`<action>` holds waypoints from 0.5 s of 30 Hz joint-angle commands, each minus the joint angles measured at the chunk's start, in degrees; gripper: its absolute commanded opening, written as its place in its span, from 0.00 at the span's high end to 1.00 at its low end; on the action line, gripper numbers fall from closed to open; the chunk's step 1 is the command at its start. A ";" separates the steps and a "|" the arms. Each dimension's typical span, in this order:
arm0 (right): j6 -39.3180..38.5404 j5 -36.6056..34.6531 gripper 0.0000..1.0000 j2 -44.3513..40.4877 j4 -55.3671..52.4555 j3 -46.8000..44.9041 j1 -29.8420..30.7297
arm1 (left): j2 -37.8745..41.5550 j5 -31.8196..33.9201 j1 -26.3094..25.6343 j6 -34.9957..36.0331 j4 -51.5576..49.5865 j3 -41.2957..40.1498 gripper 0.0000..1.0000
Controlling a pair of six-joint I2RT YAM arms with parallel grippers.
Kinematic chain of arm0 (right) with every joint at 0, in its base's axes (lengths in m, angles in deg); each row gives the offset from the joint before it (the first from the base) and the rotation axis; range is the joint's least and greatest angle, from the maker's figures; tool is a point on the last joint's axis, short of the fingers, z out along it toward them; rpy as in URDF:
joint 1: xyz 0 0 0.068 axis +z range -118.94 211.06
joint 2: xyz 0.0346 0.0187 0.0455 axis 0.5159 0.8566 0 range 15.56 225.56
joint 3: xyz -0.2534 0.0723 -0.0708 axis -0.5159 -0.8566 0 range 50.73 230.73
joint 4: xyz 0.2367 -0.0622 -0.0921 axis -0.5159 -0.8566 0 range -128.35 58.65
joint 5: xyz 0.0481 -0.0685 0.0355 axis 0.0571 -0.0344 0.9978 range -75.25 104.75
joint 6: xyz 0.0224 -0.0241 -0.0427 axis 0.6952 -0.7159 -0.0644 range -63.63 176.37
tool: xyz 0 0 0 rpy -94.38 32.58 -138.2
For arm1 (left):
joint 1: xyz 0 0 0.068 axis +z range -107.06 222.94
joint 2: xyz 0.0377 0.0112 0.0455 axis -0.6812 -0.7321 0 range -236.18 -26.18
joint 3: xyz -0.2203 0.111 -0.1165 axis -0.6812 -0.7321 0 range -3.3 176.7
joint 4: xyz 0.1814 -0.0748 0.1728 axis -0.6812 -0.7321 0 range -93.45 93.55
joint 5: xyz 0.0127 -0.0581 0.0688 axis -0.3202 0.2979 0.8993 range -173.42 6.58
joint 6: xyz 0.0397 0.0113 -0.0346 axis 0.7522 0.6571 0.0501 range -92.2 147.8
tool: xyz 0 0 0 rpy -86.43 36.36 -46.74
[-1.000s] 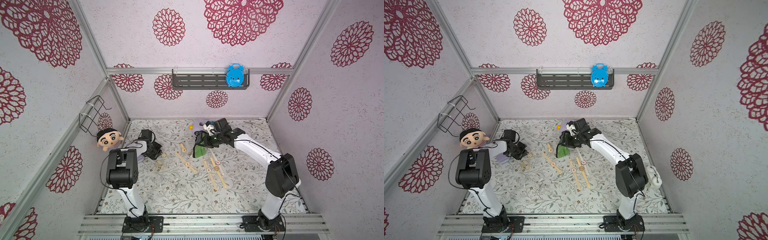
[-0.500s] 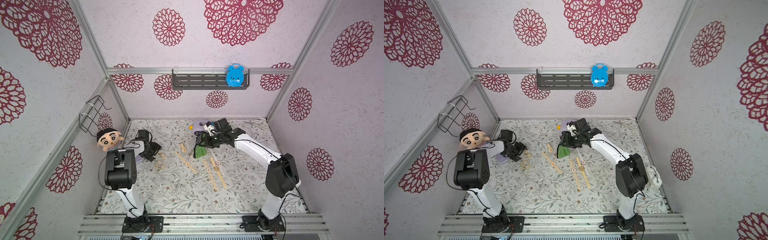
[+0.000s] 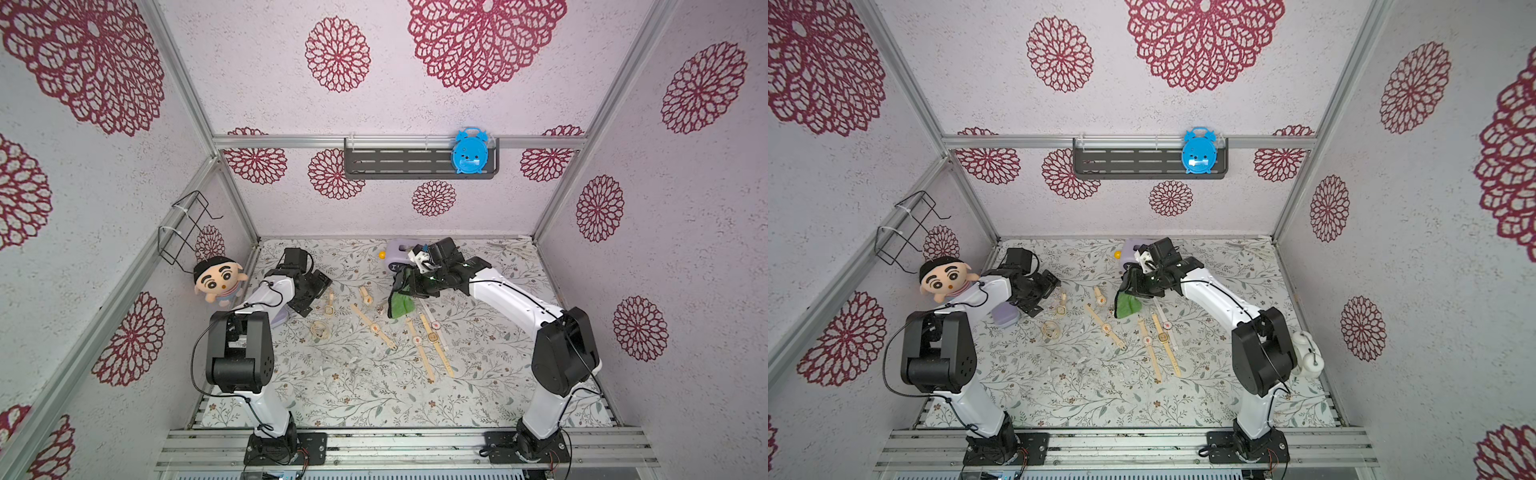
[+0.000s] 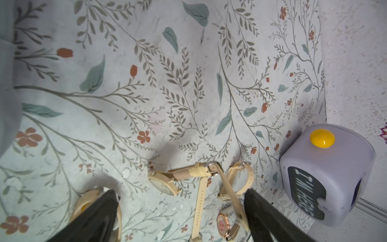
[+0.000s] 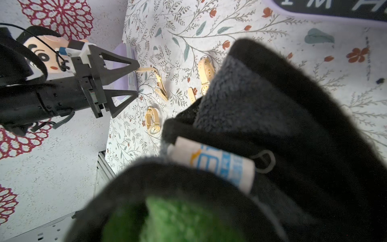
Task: Wipe the watch dial
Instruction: Place the watch at the center of the board, then pick up the watch at the center of the board.
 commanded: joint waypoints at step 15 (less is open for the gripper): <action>-2.27 0.86 1.00 -5.07 0.62 -0.35 -0.93 | -1.55 1.20 -0.91 -1.51 -0.47 -1.08 0.53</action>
